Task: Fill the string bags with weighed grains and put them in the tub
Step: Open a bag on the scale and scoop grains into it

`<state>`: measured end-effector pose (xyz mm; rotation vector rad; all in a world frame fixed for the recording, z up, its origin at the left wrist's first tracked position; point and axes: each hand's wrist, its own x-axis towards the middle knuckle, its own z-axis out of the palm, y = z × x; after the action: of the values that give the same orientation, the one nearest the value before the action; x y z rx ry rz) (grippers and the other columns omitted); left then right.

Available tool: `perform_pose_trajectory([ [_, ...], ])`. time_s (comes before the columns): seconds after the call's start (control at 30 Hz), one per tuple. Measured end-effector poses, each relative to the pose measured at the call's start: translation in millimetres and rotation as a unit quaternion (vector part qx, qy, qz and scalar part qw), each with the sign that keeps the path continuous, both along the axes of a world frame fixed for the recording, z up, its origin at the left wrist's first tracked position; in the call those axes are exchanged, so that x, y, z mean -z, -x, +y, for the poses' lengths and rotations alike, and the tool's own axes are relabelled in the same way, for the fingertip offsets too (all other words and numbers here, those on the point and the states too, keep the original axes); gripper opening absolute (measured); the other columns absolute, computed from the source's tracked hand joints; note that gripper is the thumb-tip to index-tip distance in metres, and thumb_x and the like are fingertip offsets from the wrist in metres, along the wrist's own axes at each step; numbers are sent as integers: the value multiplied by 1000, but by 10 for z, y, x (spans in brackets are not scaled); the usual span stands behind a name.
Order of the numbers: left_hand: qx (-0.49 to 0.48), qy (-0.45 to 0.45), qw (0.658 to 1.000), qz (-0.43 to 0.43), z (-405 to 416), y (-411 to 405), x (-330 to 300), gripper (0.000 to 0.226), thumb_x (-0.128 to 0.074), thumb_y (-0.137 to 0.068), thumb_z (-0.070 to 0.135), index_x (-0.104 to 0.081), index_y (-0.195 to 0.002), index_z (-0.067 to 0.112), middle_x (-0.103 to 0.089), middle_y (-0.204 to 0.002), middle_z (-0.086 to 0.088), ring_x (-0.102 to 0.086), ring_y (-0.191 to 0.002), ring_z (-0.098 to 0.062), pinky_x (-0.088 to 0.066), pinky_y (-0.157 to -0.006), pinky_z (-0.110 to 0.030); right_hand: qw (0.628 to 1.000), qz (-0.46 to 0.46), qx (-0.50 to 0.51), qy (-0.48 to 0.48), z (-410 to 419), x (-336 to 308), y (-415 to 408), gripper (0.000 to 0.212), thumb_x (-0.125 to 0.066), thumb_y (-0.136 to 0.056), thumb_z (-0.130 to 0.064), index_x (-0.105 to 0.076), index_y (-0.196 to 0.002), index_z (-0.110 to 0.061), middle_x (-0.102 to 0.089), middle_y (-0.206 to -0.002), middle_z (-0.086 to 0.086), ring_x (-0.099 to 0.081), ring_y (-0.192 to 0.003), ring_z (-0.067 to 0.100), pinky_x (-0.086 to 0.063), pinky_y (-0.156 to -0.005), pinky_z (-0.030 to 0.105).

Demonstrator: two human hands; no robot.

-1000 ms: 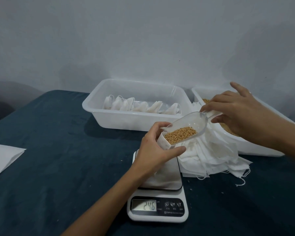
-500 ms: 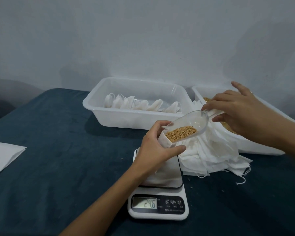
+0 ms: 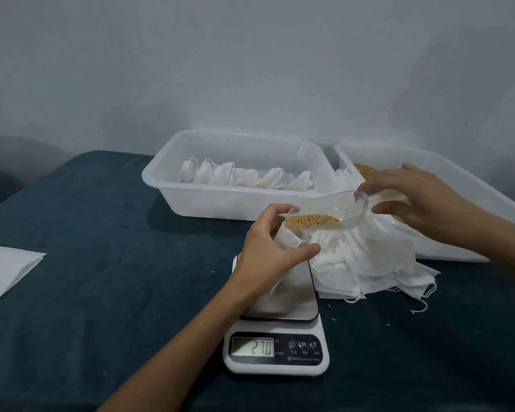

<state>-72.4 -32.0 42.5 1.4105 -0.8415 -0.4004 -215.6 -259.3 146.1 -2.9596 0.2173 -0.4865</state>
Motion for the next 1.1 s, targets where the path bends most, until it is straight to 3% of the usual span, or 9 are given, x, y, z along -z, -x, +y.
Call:
perform_pose_trajectory([
  [0.13, -9, 9, 1000, -1, -7, -12, 12, 56, -89, -69, 29, -62, -118, 37, -73, -103, 10, -70, -98, -9, -55, -83, -21, 998, -24, -2, -54, -38, 23, 40, 30, -73, -89, -9, -70, -114, -25, -67, -111, -21, -59, -105, -3, -44, -100, 31],
  [0.23, -18, 2, 1000, -6, -15, -12, 26, 58, -89, -66, 35, -63, -118, 39, -70, -110, 3, -68, -102, -14, -56, -87, -28, 995, -28, 15, -99, -135, 24, 60, 28, -71, -91, -9, -68, -113, -25, -69, -110, -19, -59, -105, -14, -41, -92, 8],
  [0.27, -19, 2, 1000, -6, -15, -13, 28, 59, -89, -66, 35, -63, -119, 39, -69, -112, 1, -68, -102, -14, -56, -87, -28, 994, -33, 27, -103, -195, 23, 67, 27, -71, -91, -9, -69, -114, -23, -70, -109, -17, -60, -103, -13, -41, -90, 7],
  [0.43, -15, 5, 1000, -2, -15, -41, 38, 60, -89, -65, 40, -63, -119, 39, -69, -111, 1, -69, -101, -15, -57, -86, -30, 982, -65, 154, -90, -619, 86, 94, 24, -71, -92, -14, -69, -115, -8, -72, -105, 2, -66, -102, 19, -44, -87, 29],
  [0.6, -12, 16, 1000, 0, -21, -46, 53, 59, -87, -63, 47, -66, -117, 39, -71, -103, 7, -70, -95, -13, -58, -79, -28, 938, -4, 337, -78, -1077, 297, 95, 30, -69, -95, -22, -66, -113, 3, -69, -112, 19, -63, -104, 36, -50, -93, 47],
  [0.73, 2, 31, 999, 10, -18, -35, 41, 54, -84, -66, 49, -67, -116, 36, -71, -98, 4, -70, -87, -13, -57, -74, -24, 914, 61, 394, -77, -1316, 524, 64, 32, -68, -94, -21, -68, -104, 9, -70, -102, 27, -65, -94, 41, -52, -83, 47],
  [0.87, 8, 47, 999, 15, -9, -22, 9, 51, -81, -68, 51, -69, -114, 31, -72, -99, 0, -70, -90, -13, -56, -78, -22, 896, 136, 415, -79, -1470, 663, 54, 24, -71, -91, -29, -63, -90, -6, -65, -83, 8, -61, -79, 26, -46, -67, 35],
  [0.97, 13, 58, 998, 25, -7, -6, -15, 52, -76, -71, 54, -70, -113, 25, -72, -100, -4, -70, -91, -14, -55, -76, -20, 890, 168, 418, -75, -1503, 676, 27, 29, -75, -87, -34, -64, -95, -9, -66, -89, 5, -61, -82, 23, -50, -74, 34],
  [1.1, 0, 70, 997, 33, -3, -10, -32, 53, -67, -75, 61, -71, -111, 21, -71, -96, 3, -66, -90, -5, -49, -78, -14, 887, 156, 434, -23, -1364, 635, 11, 27, -75, -86, -31, -64, -103, -12, -67, -103, 7, -59, -95, 28, -47, -85, 38],
])
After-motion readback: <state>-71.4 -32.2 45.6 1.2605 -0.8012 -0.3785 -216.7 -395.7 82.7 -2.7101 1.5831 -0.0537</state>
